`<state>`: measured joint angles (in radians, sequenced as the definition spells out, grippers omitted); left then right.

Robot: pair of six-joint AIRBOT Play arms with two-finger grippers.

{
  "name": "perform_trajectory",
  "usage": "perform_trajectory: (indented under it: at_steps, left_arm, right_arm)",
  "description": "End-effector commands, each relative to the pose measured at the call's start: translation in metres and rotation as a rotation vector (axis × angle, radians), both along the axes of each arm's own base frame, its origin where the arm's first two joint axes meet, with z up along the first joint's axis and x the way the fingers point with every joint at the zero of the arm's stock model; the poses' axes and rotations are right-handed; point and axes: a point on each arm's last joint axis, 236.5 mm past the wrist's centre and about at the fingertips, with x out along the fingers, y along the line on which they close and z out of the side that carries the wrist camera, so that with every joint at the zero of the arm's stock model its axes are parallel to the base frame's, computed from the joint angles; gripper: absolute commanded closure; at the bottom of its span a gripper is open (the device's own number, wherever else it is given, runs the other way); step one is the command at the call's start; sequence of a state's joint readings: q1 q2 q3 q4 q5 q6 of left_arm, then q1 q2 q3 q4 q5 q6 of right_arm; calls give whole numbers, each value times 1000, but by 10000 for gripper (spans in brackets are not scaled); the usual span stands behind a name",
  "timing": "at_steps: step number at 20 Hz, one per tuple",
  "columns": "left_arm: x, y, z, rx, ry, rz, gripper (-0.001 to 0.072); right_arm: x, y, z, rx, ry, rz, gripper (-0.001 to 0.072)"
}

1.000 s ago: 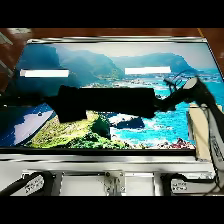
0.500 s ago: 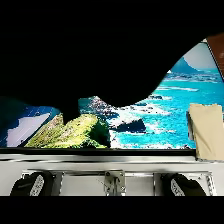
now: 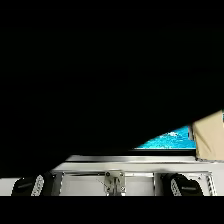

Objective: Fold the shirts.

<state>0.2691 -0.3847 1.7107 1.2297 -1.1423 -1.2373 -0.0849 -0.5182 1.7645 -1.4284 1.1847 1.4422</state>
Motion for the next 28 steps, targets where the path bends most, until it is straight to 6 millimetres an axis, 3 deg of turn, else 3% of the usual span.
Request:
perform_trajectory:
  at_steps: [1, 4, 8, 11, 13, 16, 19, 21, 24, 28]
  left_arm:
    - [-3, 2, -33, -3, 142, 16, 670]
    - [19, 7, -51, -14, 242, 11, 670]
    - [72, 17, -152, -101, 724, -28, 671]
    - [141, 36, -217, -182, 910, -31, 670]
    - [187, 42, -279, -255, 1064, -54, 670]
    - [267, 30, -356, -367, 1152, -123, 670]
    - [346, 20, -403, -353, 1083, -122, 670]
    - [388, 15, -423, -328, 1002, -111, 669]
    - [426, 5, -447, -328, 923, -90, 668]
    - [440, -9, -487, -320, 955, -92, 668]
  right_arm:
    - [-17, -25, -42, 22, 167, -113, 654]
    - [1, -48, -81, 70, 350, -207, 654]
    - [30, -50, -192, 67, 913, -222, 654]
    - [95, -56, -260, 25, 1085, -205, 654]
    - [148, -55, -313, 31, 1144, -179, 654]
    - [236, -40, -384, 118, 1135, -114, 654]
    - [336, -23, -417, 264, 933, -52, 654]
    - [384, -14, -423, 366, 787, -25, 654]
    - [422, -1, -442, 269, 671, 1, 653]
    - [439, 17, -477, 216, 662, 19, 653]
